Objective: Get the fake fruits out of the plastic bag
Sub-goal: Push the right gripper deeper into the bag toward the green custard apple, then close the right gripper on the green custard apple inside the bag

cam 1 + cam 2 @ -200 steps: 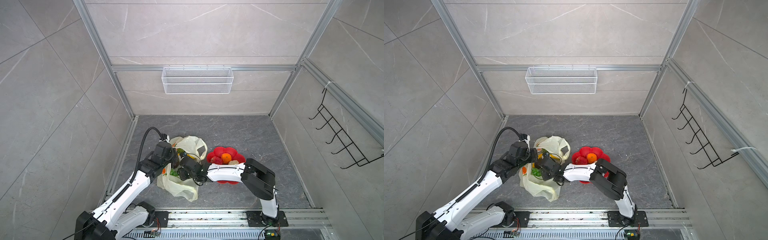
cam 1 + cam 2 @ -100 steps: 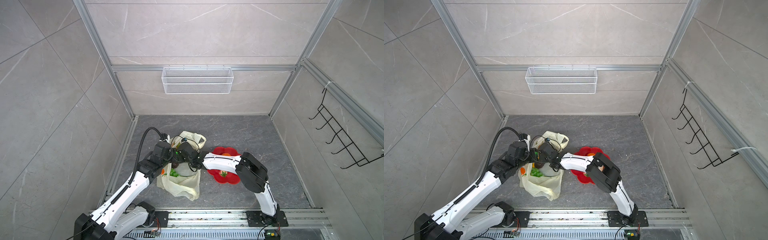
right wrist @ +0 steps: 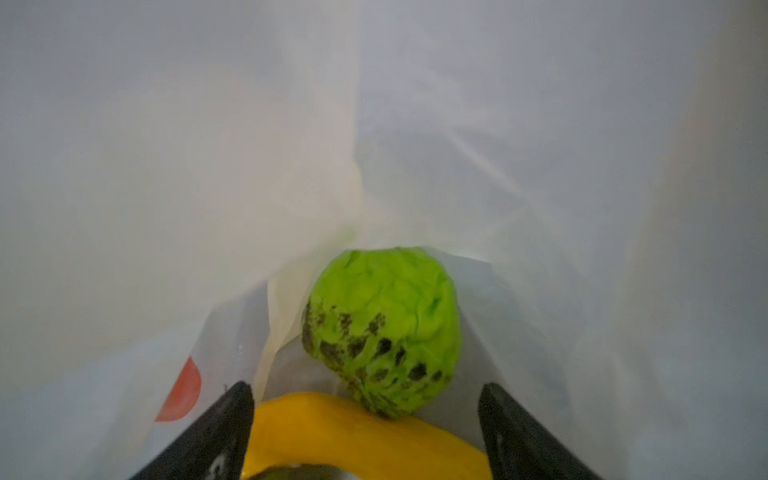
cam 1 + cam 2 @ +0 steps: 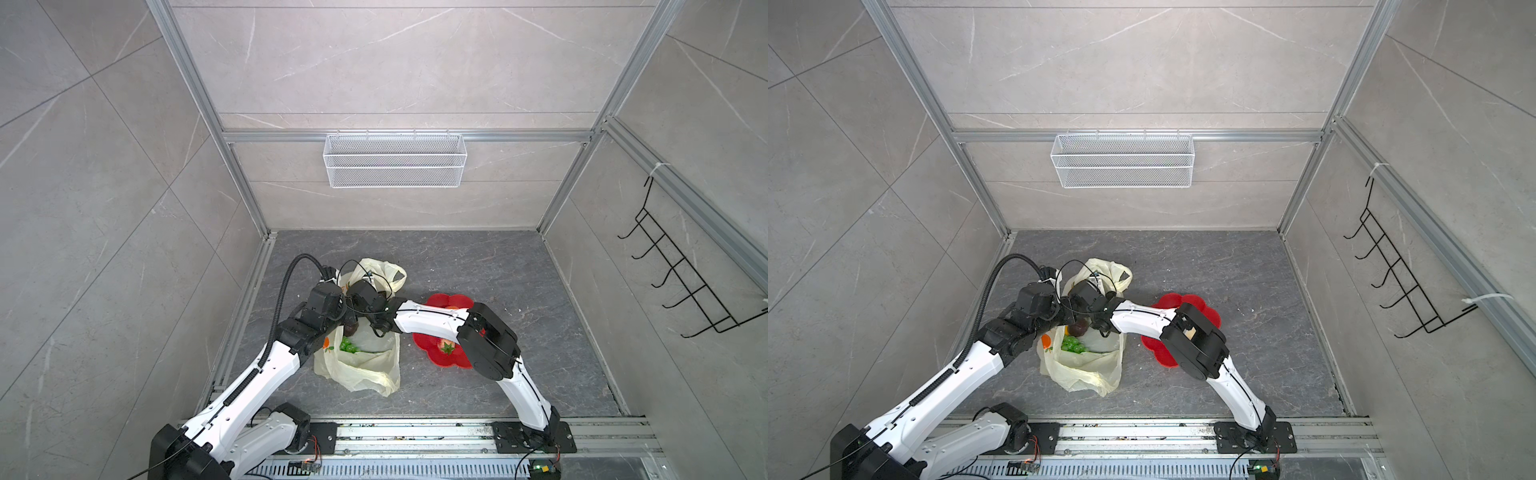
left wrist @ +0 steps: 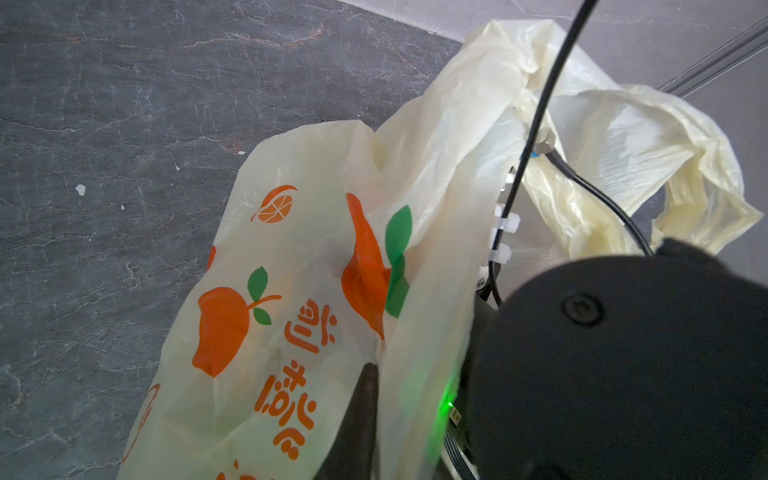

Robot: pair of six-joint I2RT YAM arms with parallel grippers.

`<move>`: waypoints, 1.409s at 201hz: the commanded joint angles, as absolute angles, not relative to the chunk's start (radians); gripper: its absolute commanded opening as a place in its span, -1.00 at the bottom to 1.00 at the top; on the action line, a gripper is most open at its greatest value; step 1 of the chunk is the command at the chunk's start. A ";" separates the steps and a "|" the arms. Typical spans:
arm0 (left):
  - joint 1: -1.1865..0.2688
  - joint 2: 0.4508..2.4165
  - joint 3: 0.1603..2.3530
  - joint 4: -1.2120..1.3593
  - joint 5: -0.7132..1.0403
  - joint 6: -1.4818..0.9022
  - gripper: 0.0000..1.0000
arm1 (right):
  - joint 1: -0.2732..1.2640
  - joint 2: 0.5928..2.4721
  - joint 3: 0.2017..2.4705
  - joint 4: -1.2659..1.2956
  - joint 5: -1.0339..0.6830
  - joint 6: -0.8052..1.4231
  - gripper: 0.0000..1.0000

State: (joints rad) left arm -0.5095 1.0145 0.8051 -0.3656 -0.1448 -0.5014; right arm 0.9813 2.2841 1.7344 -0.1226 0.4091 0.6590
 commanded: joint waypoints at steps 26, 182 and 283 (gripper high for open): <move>-0.502 1.013 0.807 -0.335 -0.112 -0.512 -0.78 | 0.944 2.398 1.859 -0.210 0.447 0.718 0.81; -0.503 1.010 0.797 -0.340 -0.124 -0.511 -0.78 | 0.933 2.433 1.945 -0.174 0.353 0.649 0.09; -0.500 1.003 0.780 -0.368 -0.206 -0.537 -0.77 | 1.041 2.111 1.515 0.026 0.379 0.552 0.01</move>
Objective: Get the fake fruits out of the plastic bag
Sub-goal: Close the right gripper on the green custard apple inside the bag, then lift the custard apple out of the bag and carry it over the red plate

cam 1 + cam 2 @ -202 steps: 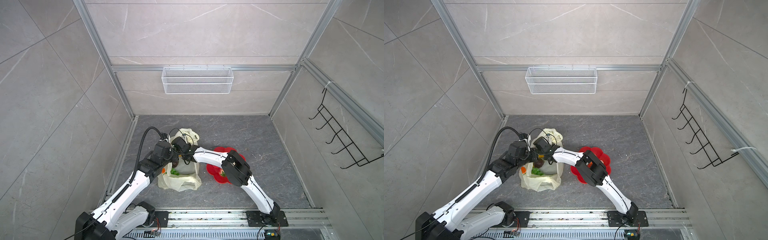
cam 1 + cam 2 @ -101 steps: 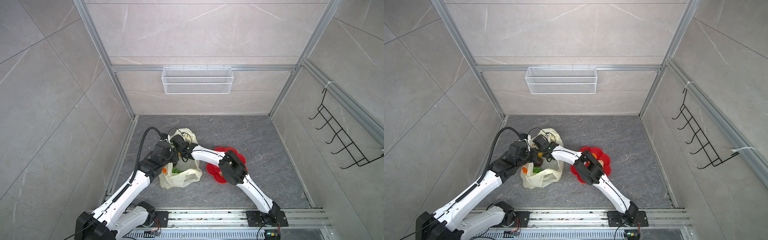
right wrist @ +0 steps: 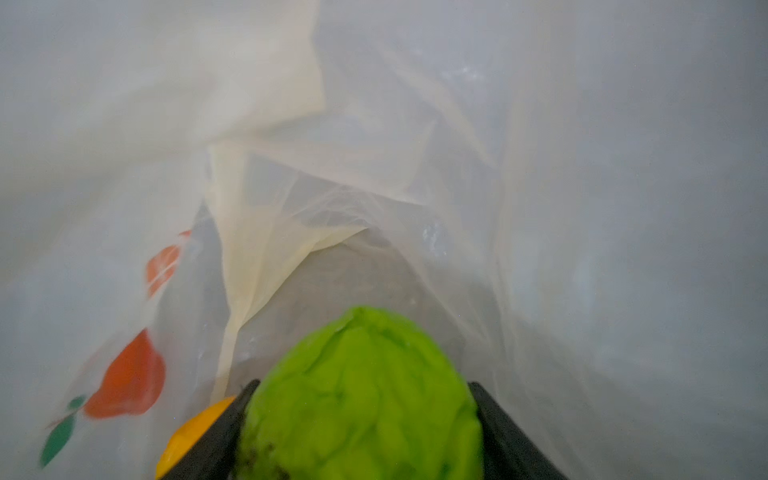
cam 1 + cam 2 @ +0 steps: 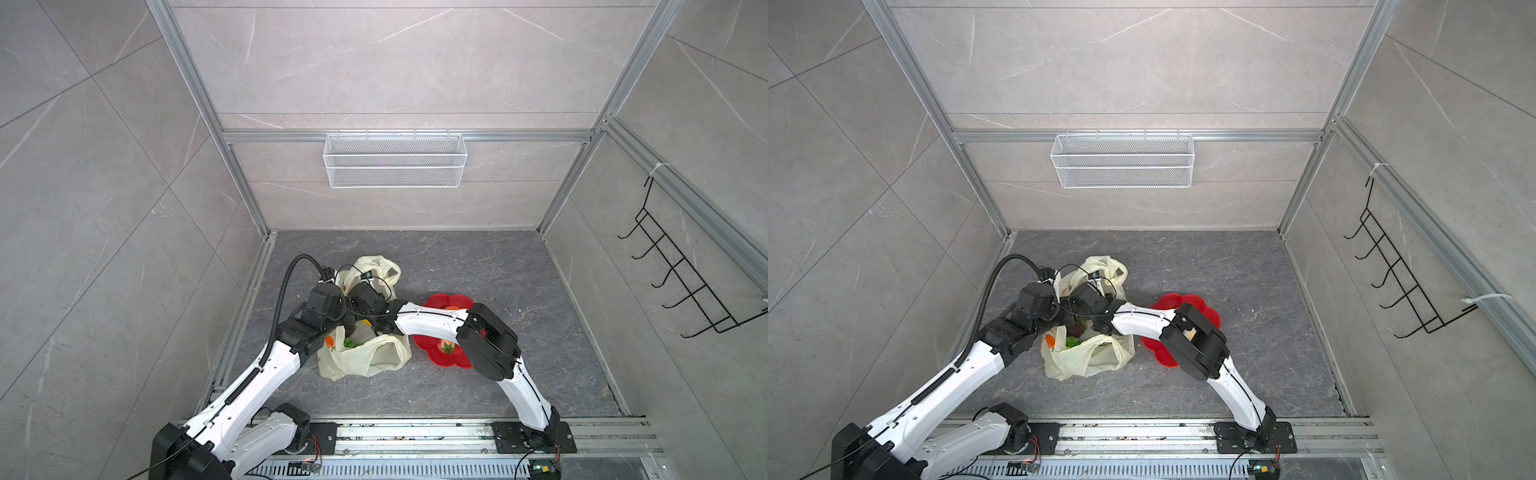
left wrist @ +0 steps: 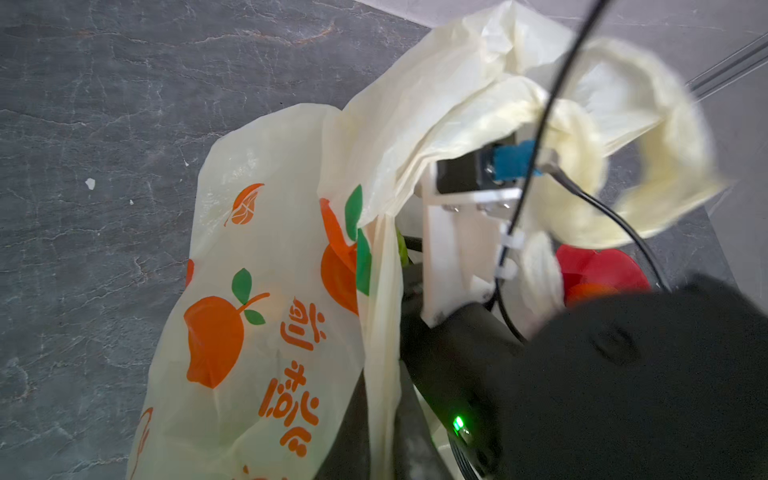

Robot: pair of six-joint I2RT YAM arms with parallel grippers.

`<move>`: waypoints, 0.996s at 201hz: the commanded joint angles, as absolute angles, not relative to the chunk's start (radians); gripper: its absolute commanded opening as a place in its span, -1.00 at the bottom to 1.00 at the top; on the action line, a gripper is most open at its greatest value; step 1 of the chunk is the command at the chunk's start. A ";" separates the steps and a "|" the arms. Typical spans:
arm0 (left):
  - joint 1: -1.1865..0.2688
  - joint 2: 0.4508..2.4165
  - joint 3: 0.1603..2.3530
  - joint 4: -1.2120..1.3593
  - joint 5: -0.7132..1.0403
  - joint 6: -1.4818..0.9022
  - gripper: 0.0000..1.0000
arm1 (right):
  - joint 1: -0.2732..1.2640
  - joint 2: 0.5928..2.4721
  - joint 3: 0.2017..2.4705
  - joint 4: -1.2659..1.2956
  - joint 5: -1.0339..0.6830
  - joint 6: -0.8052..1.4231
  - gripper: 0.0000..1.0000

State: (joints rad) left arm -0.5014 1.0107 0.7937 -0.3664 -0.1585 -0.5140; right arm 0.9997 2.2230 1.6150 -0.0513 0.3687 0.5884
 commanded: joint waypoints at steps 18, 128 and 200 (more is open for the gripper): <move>-0.496 0.995 0.769 -0.363 -0.207 -0.547 -0.77 | 1.058 2.042 1.405 0.068 0.373 0.548 0.01; -0.489 1.034 0.775 -0.343 -0.176 -0.551 -0.76 | 1.129 1.719 1.013 0.215 0.330 0.496 0.01; -0.491 0.927 0.664 -0.213 -0.023 -0.505 -0.75 | 1.120 1.569 0.944 0.123 0.507 0.491 0.06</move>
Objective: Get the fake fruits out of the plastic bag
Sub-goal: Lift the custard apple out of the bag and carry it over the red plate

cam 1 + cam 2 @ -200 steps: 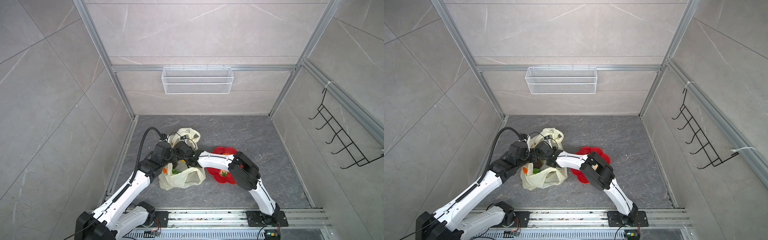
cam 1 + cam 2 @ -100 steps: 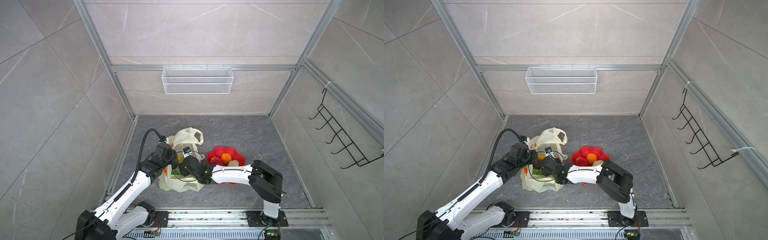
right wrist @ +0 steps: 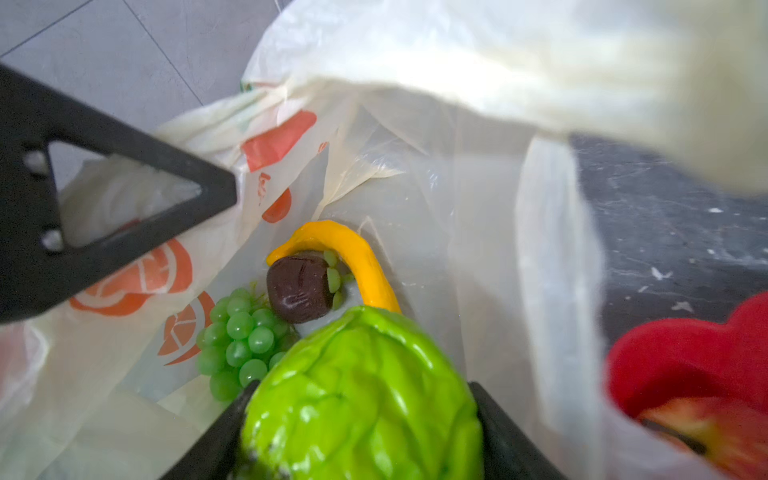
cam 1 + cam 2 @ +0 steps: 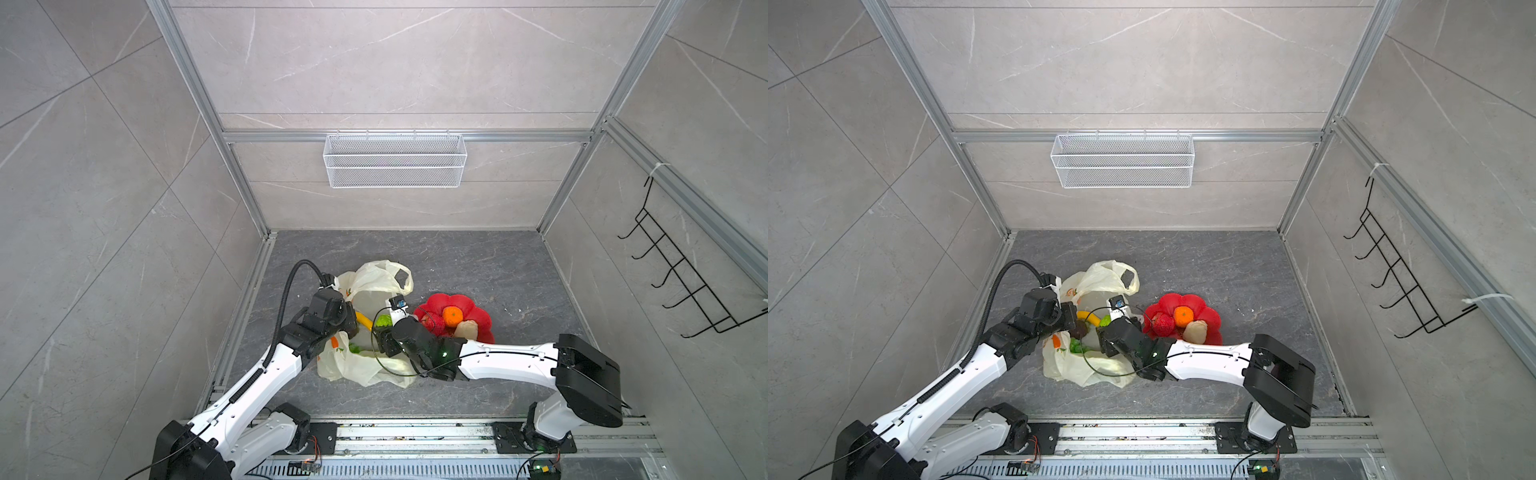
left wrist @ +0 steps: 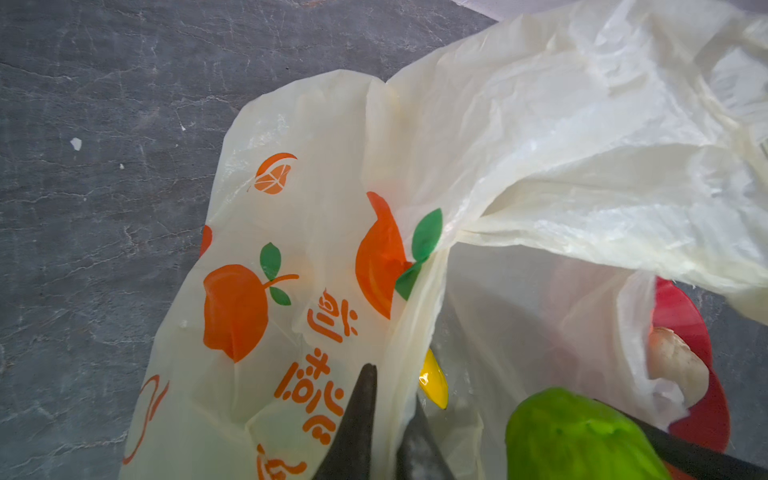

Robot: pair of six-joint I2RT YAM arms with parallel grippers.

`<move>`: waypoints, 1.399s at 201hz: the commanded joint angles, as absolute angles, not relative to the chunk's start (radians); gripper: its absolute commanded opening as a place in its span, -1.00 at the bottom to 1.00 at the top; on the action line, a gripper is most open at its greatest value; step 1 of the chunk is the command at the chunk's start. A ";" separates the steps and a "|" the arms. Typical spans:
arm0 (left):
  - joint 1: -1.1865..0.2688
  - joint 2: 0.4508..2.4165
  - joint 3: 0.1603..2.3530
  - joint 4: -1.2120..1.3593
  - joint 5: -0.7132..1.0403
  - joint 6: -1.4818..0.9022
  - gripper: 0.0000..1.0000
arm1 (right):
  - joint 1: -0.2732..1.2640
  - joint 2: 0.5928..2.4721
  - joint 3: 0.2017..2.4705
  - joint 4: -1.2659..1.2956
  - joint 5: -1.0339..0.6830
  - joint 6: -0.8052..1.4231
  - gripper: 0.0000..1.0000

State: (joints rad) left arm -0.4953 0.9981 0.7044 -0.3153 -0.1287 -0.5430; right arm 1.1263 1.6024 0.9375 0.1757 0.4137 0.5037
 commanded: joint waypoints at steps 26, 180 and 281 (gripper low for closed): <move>-0.494 0.904 0.650 -0.203 0.028 -0.468 -0.75 | 1.117 1.583 0.981 0.091 0.531 0.487 0.06; -0.494 0.983 0.658 -0.267 -0.123 -0.506 -0.75 | 1.116 1.229 0.858 -0.540 0.719 0.622 0.02; -0.494 0.934 0.650 -0.303 -0.157 -0.515 -0.75 | 1.117 1.410 0.891 -0.500 0.687 0.612 0.04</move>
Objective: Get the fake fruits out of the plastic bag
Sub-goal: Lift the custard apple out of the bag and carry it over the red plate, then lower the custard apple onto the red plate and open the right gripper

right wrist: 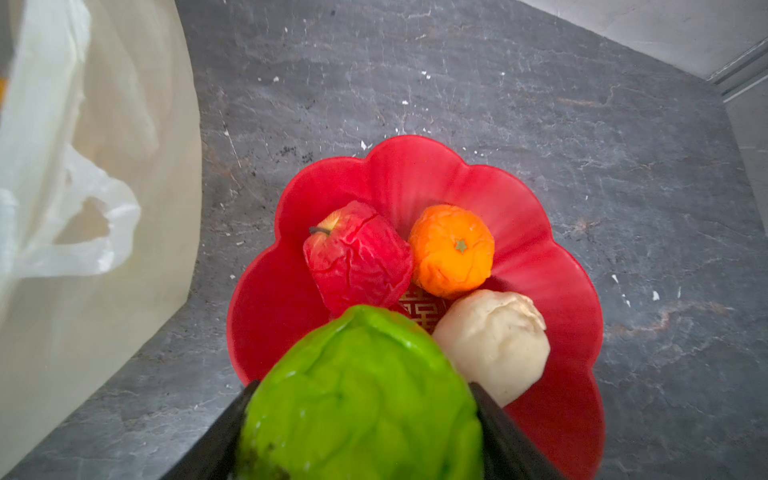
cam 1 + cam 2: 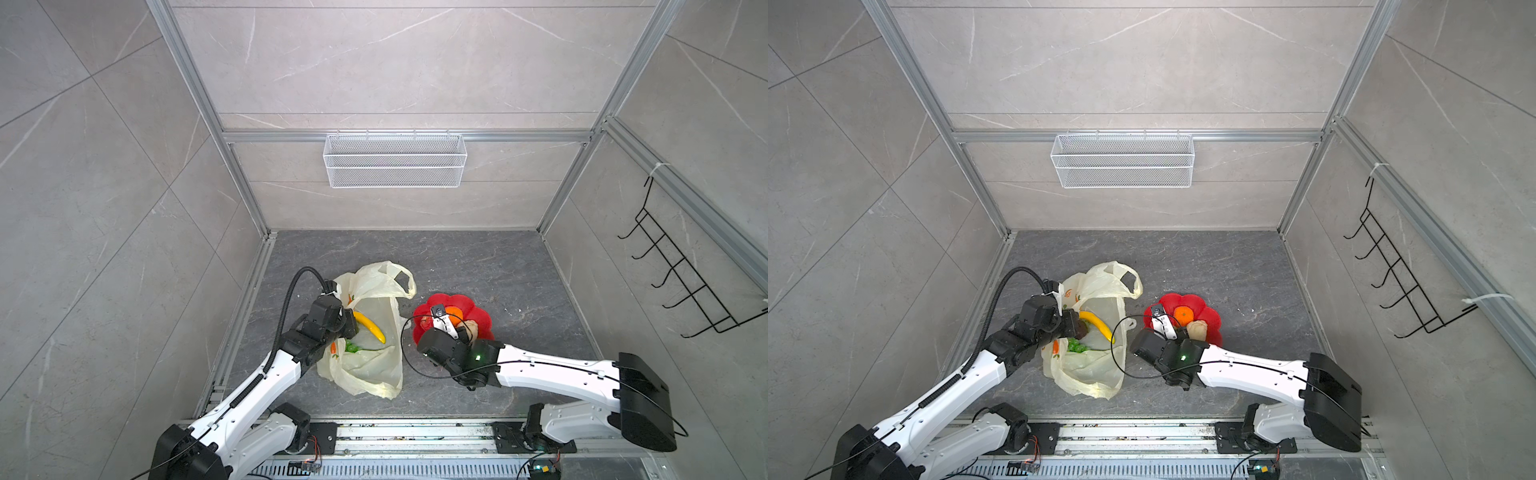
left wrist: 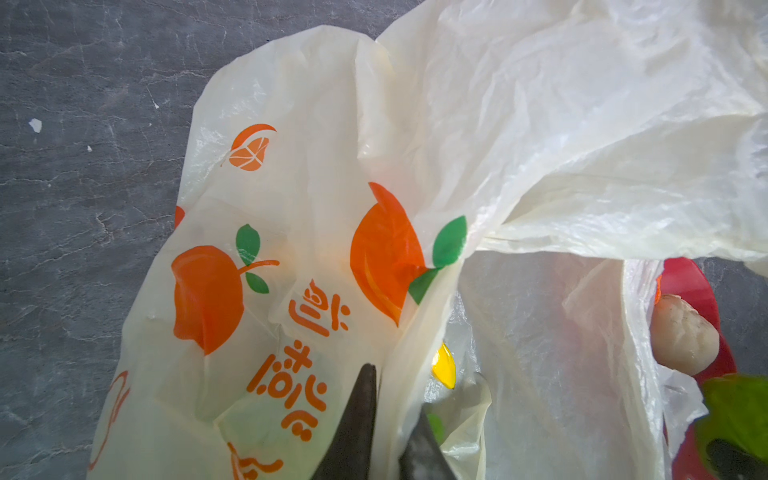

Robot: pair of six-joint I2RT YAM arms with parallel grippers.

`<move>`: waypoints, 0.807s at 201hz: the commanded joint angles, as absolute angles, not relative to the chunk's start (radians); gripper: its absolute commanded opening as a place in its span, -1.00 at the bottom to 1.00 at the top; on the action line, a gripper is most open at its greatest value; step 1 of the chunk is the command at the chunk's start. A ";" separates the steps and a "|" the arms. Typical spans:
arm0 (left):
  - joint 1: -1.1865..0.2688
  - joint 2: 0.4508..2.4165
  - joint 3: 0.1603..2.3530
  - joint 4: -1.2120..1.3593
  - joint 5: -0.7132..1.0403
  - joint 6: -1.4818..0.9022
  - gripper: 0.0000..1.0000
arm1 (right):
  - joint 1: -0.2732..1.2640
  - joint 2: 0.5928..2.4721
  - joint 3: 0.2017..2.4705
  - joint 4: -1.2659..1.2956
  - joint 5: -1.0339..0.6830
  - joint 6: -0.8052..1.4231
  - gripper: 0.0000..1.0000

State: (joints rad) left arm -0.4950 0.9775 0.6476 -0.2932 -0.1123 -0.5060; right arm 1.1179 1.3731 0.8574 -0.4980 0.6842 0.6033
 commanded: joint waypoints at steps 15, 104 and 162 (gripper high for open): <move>-0.494 0.918 0.643 -0.307 -0.168 -0.518 -0.75 | 1.117 1.439 0.902 -0.497 0.688 0.609 0.04; -0.494 0.919 0.645 -0.307 -0.173 -0.525 -0.74 | 1.116 1.585 0.969 -0.503 0.729 0.615 0.14; -0.493 0.920 0.654 -0.319 -0.175 -0.519 -0.74 | 1.084 1.632 0.962 -0.485 0.707 0.637 0.39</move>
State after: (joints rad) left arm -0.4950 0.9272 0.6445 -0.3149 -0.1558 -0.5159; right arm 1.1000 1.6070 0.9436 -0.4969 0.7036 0.6132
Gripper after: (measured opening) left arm 0.127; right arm 0.691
